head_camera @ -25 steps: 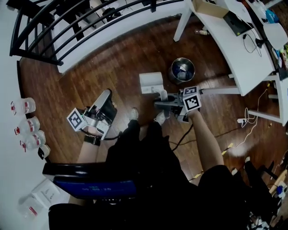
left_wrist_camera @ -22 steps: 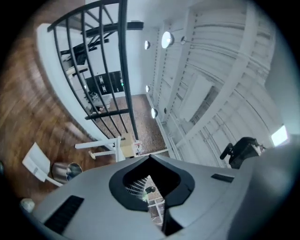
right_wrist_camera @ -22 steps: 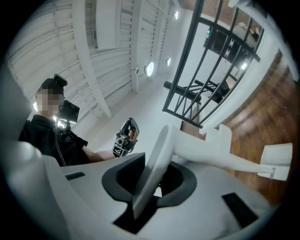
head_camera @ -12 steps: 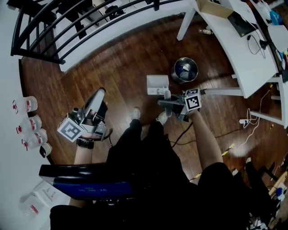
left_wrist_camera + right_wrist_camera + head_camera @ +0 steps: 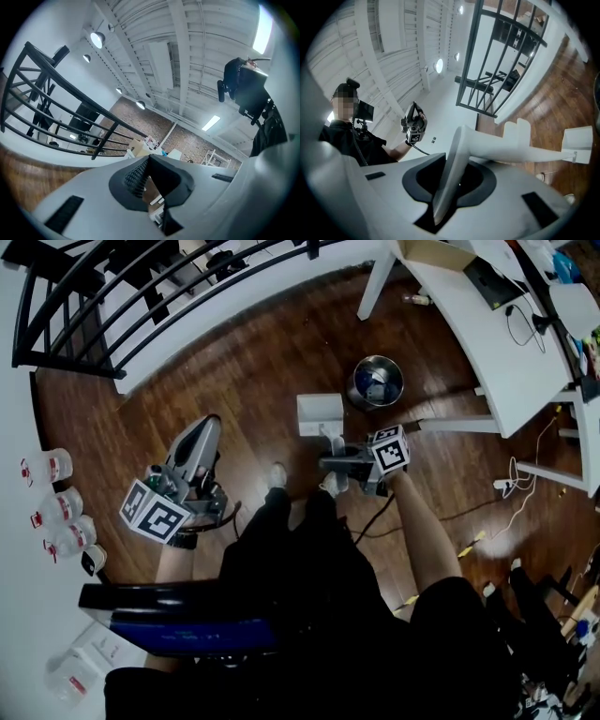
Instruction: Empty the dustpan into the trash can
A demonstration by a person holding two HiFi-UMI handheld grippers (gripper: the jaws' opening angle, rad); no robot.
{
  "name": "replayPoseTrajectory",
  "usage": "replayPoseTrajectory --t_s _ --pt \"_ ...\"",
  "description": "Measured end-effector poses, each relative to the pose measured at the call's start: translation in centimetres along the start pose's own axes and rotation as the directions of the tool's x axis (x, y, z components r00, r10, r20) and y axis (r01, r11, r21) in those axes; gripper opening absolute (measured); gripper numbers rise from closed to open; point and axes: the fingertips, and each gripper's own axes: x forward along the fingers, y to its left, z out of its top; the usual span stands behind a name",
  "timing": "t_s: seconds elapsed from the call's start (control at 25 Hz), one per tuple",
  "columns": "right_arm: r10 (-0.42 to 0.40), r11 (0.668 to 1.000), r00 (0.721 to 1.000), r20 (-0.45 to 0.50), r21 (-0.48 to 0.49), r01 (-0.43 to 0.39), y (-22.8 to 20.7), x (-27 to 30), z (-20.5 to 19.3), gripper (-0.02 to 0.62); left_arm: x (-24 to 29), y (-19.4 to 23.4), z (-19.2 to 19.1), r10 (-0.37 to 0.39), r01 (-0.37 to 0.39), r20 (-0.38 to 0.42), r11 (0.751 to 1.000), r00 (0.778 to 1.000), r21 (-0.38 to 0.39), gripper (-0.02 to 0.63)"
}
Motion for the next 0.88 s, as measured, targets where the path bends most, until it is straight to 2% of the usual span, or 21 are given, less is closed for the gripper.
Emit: replayPoseTrajectory --t_s 0.24,0.48,0.56,0.68,0.72,0.88 --pt "0.019 0.999 0.998 -0.053 0.027 -0.017 0.2 0.8 -1.6 0.072 0.1 -0.1 -0.5 -0.007 0.007 -0.022 1.000 1.000 0.001 0.003" --pt "0.030 0.998 0.996 -0.090 0.060 -0.024 0.1 1.4 -3.0 0.109 0.3 0.2 -1.7 0.005 -0.004 -0.051 1.000 0.999 0.011 0.003" --pt "0.044 0.997 0.994 -0.101 0.071 -0.037 0.5 1.5 -3.2 0.145 0.6 0.8 -1.7 0.018 -0.016 -0.057 0.999 0.998 0.033 0.003" --pt "0.056 0.995 0.991 -0.125 0.087 -0.045 0.8 1.6 -3.6 0.156 1.2 1.9 -1.1 0.046 -0.040 -0.068 0.996 0.997 0.082 0.003" --pt "0.057 0.995 0.989 -0.135 0.086 -0.046 0.8 1.6 -3.8 0.186 1.4 2.2 -0.8 0.056 -0.048 -0.074 0.993 0.996 0.108 0.003" --pt "0.056 0.995 0.983 -0.176 0.088 -0.041 0.6 1.5 -4.6 0.196 2.4 3.1 0.3 0.099 -0.071 -0.088 0.960 0.991 0.272 0.003"
